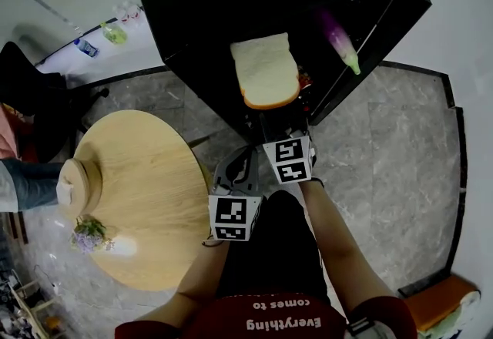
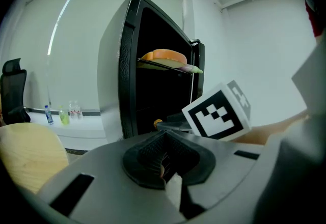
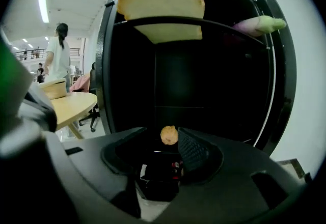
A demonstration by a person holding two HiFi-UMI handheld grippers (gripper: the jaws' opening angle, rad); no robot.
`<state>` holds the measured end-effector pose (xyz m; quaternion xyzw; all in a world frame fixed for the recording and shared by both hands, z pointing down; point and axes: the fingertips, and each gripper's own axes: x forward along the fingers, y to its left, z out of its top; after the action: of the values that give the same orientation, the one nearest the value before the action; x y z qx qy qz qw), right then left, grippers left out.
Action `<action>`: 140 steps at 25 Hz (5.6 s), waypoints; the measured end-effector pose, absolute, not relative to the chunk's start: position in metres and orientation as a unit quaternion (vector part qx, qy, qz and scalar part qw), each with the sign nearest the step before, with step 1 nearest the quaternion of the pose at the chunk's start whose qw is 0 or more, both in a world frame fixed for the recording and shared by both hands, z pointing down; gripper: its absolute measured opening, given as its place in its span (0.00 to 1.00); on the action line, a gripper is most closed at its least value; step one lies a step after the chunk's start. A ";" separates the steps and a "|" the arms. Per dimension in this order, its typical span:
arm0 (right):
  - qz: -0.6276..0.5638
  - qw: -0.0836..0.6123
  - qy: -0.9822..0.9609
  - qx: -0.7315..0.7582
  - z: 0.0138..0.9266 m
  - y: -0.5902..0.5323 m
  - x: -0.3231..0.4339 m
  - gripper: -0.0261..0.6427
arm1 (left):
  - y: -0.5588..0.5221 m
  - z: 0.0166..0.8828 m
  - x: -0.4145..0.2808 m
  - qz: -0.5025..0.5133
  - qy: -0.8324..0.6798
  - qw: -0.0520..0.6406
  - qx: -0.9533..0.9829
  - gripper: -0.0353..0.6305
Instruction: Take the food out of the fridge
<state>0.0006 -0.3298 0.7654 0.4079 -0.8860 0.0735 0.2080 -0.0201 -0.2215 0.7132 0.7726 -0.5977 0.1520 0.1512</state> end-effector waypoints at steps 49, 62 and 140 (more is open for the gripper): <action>0.107 0.199 -0.905 0.361 0.514 -0.178 0.018 0.26 | -0.156 0.494 -0.010 0.134 -0.566 0.155 0.799 0.06; 0.082 0.156 -0.929 0.327 0.452 -0.117 0.013 0.26 | -0.105 0.451 -0.028 0.106 -0.575 0.127 0.801 0.06; 0.083 0.363 -0.928 -0.035 0.710 0.046 -0.176 0.26 | 0.084 0.514 -0.256 0.104 -0.831 0.235 0.494 0.06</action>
<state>-0.1758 0.0458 0.7104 -0.0347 -0.9275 0.0832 0.3627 -0.2558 0.0840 0.5143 0.4939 -0.8307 0.1044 0.2346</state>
